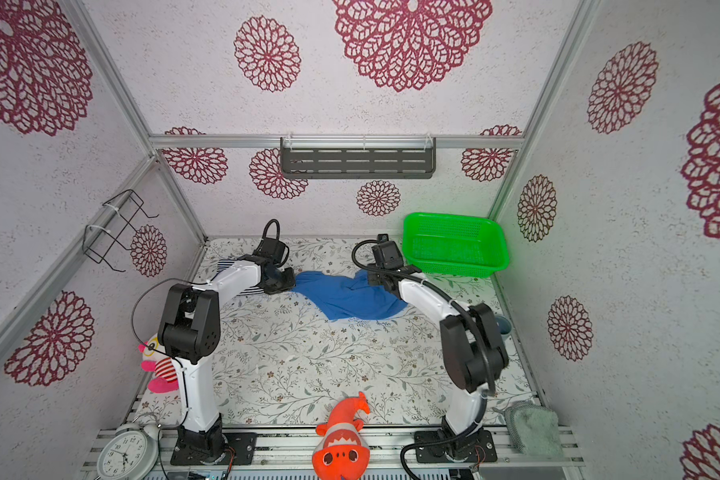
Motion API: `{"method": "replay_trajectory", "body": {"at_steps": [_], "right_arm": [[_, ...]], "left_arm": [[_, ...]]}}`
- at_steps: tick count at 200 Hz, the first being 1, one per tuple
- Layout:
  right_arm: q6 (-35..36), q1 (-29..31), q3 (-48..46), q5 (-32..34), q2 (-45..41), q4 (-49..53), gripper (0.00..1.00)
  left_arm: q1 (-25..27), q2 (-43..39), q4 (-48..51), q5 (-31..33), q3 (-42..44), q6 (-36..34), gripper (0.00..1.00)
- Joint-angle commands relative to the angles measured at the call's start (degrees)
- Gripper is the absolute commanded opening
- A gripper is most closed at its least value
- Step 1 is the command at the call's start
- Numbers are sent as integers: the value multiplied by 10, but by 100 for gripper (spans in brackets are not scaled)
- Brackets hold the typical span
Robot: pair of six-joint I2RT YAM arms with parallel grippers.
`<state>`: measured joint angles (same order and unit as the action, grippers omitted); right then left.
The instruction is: Fold and stack the tank tops
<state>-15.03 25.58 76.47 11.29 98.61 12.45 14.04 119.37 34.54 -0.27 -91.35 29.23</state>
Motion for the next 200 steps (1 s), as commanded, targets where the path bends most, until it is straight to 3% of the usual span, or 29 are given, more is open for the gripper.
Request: {"method": "replay_trajectory", "body": {"at_steps": [1,51,104,113,119,126,149,176,200], "right_arm": [[3,-9,-26,21,-51,24,0],[-19,-9,-82,0,-158,44,0],[-14,-16,-90,44,-258,75,0],[-15,-17,-93,47,-255,84,0],[-16,-18,-95,47,-249,90,0],[-19,-16,-99,46,-240,94,0],[-38,-16,-128,23,-224,70,0],[-47,-16,-121,-14,-172,51,23],[-46,-15,-99,-36,-102,37,37]], "left_arm": [[-6,-22,31,25,-20,-40,0],[-35,-54,37,35,-36,-86,0],[-40,29,103,27,-235,-131,0],[-40,48,117,20,-267,-131,18],[-40,57,126,11,-281,-129,35],[-39,61,132,-2,-286,-125,46],[-32,26,125,-2,-214,-117,59],[-24,-54,84,-13,-63,-88,61],[-9,-99,39,-45,38,-45,58]]}}
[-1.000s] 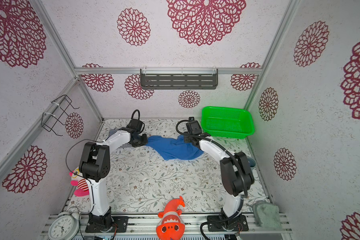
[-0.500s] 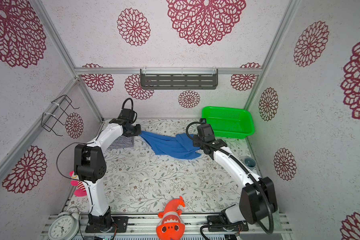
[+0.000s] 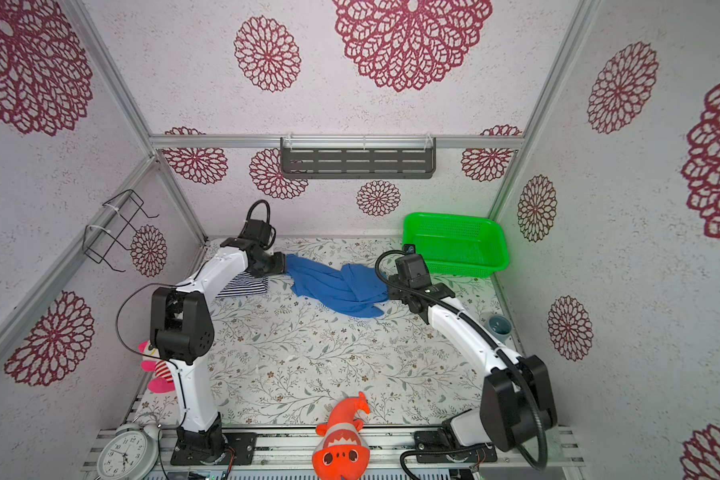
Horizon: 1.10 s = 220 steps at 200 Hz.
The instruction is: Fold and stack the tank tops
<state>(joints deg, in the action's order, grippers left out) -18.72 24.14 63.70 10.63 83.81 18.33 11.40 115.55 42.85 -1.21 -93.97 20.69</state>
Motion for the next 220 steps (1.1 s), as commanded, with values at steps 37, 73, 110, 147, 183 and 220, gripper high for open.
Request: {"method": "replay_trajectory", "body": {"at_steps": [37,73,110,147,183,220], "right_arm": [[-12,1,63,-38,128,-42,45],[-18,6,66,-44,150,-60,45],[-14,6,57,-37,151,-65,45],[-14,11,82,-56,189,-91,46],[-11,30,138,-63,254,-103,49],[-9,53,194,-70,322,-104,49]], "left_arm": [[35,-20,-90,-67,79,92,55],[35,35,-113,-64,39,113,50],[38,77,-98,-70,12,123,43],[40,92,-109,-83,10,126,41],[53,97,-106,-90,-6,117,21],[58,66,-94,-83,7,106,2]]}}
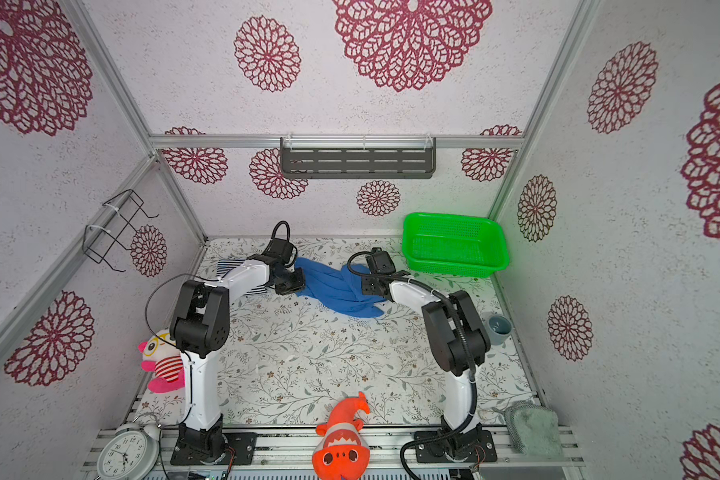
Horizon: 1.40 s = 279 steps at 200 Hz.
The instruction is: Fold and stack the tank tops
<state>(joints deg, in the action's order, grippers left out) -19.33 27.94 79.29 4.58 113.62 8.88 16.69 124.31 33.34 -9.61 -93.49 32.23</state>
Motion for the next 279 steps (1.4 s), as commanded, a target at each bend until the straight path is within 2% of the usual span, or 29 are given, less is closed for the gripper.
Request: {"method": "replay_trajectory", "body": {"at_steps": [1,19,32,39,61,99,138,180,205,219,233,262,279], "right_arm": [[-3,15,40,-10,27,-9,49],[-3,22,64,-12,58,-3,48],[-8,23,79,-10,70,7,41],[-9,23,82,-7,70,10,34],[-5,22,76,18,44,16,0],[15,7,46,59,-44,24,0],[18,-34,-5,53,-153,42,0],[10,-86,-56,32,-263,64,0],[8,-98,-69,28,-305,79,0],[8,-98,-69,18,-319,89,0],[4,-98,-72,5,-331,93,0],[-13,-97,-81,-33,-339,90,0],[-27,-95,-85,-62,-331,85,0]], "left_arm": [[5,-22,1,1,2,-9,2],[6,-42,8,2,9,-14,0],[6,-56,12,3,13,-19,0],[6,-65,15,5,15,-21,0],[6,-95,27,9,19,-32,0],[5,-151,61,36,-6,-66,0],[-4,-169,88,55,-38,-86,0],[19,-141,81,24,-37,-72,0],[42,-124,69,1,-27,-52,0],[53,-99,59,-8,-14,-40,11],[61,-95,47,-22,-1,-30,17],[77,-110,34,-40,9,-16,18],[84,-145,-2,-79,23,1,19]]}}
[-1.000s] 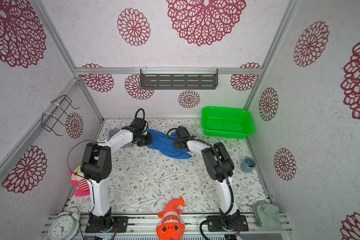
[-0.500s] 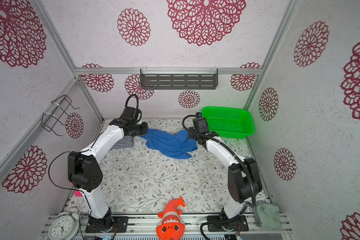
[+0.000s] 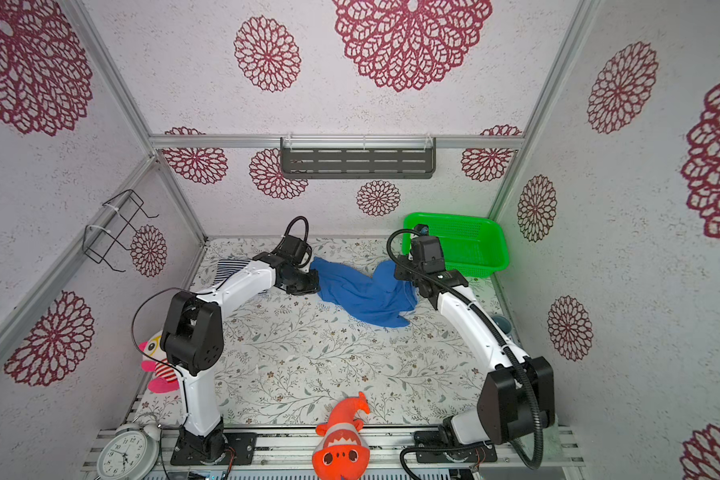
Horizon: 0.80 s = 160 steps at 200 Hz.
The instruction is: Fold and stack the tank tops
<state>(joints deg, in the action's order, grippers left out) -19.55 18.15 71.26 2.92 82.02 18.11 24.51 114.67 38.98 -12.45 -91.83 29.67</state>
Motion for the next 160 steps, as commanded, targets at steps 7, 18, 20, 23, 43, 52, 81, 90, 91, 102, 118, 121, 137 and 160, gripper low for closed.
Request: {"method": "replay_trajectory", "body": {"at_steps": [7,18,20,23,43,52,81,90,91,102,118,121,137,160], "right_arm": [[-32,6,-5,-59,-11,-11,0],[-42,14,-6,-81,-2,-18,0],[-44,16,-5,-85,0,-19,0],[-46,19,-4,-90,3,-21,0],[-40,65,18,-140,40,-25,0],[-23,98,38,-163,61,-20,0],[23,182,99,-216,109,-20,0],[32,198,116,-208,121,-12,0],[34,199,118,-206,122,-11,0],[49,210,134,-183,134,7,10],[58,211,130,-152,135,15,29],[58,209,125,-144,132,14,31],[46,190,99,-113,114,12,39],[15,129,43,-75,80,19,40]], "left_arm": [[6,-56,-80,-74,16,35,20],[6,-67,-107,-103,29,49,23],[7,-69,-110,-106,30,51,23],[6,-72,-111,-108,33,52,23],[-9,-89,-103,-81,57,47,24],[-25,-97,-101,-80,72,49,24],[-79,-149,-94,-64,130,46,23],[-95,-168,-87,-56,146,41,22],[-97,-171,-87,-55,148,41,22],[-114,-195,-79,-46,166,37,21],[-127,-220,-70,-40,188,35,21],[-127,-222,-69,-39,191,35,20],[-123,-224,-67,-54,204,43,21],[-91,-208,-96,-79,226,73,24]]}}
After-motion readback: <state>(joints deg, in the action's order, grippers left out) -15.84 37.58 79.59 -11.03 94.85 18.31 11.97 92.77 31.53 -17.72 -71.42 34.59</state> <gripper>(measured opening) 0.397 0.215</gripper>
